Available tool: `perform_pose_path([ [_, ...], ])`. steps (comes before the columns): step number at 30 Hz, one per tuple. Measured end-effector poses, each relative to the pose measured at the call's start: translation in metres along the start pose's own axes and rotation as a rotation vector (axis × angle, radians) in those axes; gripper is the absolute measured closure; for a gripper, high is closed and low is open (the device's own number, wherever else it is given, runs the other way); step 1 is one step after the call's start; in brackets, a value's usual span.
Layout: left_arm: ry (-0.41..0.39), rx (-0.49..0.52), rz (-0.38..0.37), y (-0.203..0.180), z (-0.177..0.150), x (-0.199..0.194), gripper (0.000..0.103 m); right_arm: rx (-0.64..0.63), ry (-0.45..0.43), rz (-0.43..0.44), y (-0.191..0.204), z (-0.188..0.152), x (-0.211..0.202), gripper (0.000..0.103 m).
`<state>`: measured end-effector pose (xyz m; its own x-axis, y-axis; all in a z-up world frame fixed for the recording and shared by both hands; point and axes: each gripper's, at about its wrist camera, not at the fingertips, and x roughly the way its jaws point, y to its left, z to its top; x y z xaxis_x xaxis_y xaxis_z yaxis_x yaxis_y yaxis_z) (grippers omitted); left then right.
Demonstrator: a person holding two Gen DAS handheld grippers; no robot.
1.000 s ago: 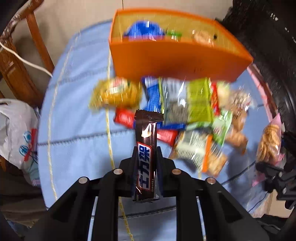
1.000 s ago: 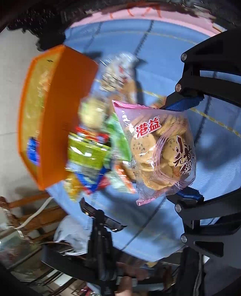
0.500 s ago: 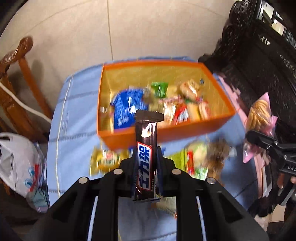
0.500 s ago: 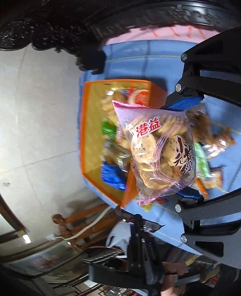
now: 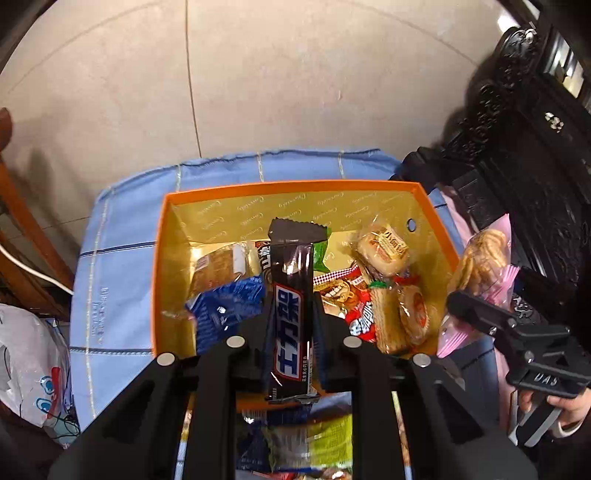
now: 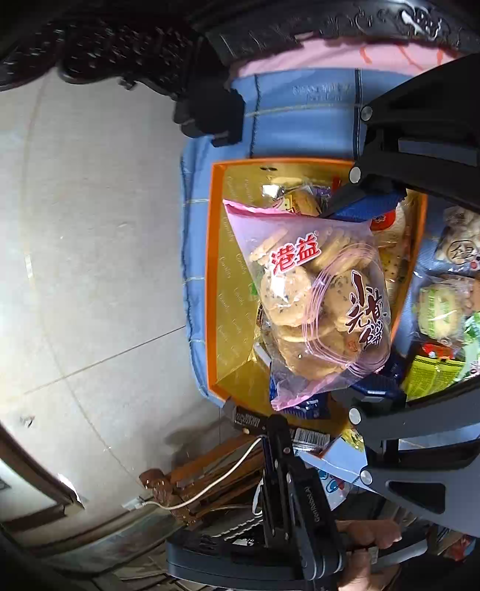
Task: Organize snacks
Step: 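Lower the chocolate bar and pink cookie bag into the orange box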
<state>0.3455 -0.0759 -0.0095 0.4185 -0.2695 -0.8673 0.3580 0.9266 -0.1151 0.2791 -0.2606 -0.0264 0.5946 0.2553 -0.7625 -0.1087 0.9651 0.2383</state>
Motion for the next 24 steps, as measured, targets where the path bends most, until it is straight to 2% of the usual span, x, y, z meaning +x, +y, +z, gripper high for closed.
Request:
perform_pose_path([
  [6, 0.057, 0.000, -0.015, -0.004, 0.006, 0.039, 0.086, 0.027, 0.034, 0.001, -0.009, 0.003, 0.032, 0.035],
  [8, 0.087, -0.004, -0.032, -0.007, 0.008, 0.053, 0.083, 0.048, 0.029, 0.003, -0.011, 0.004, 0.039, 0.031],
  [9, 0.098, -0.012, -0.042, -0.007, 0.009, 0.058, 0.061, 0.079, 0.017, -0.003, -0.014, 0.005, 0.043, 0.030],
  [10, 0.105, -0.021, -0.045, -0.008, 0.009, 0.063, 0.027, 0.109, 0.007, -0.013, -0.017, 0.005, 0.045, 0.025],
  [12, 0.052, -0.031, 0.033, -0.007, 0.007, 0.061, 0.012, 0.168, -0.024, -0.045, -0.023, 0.004, 0.042, 0.017],
  [13, 0.018, -0.033, 0.030, -0.006, 0.005, 0.056, 0.008, 0.175, -0.039, -0.056, -0.025, 0.002, 0.039, 0.013],
  [17, 0.002, -0.053, 0.027, 0.000, 0.001, 0.043, 0.008, 0.178, -0.046, -0.049, -0.027, -0.012, 0.026, 0.011],
  [21, 0.007, -0.039, 0.066, 0.001, -0.009, 0.029, 0.008, 0.161, -0.030, -0.042, -0.023, -0.031, 0.010, 0.011],
  [24, 0.013, -0.025, 0.089, 0.002, -0.026, 0.014, 0.008, 0.136, -0.008, -0.052, -0.019, -0.052, -0.004, 0.007],
])
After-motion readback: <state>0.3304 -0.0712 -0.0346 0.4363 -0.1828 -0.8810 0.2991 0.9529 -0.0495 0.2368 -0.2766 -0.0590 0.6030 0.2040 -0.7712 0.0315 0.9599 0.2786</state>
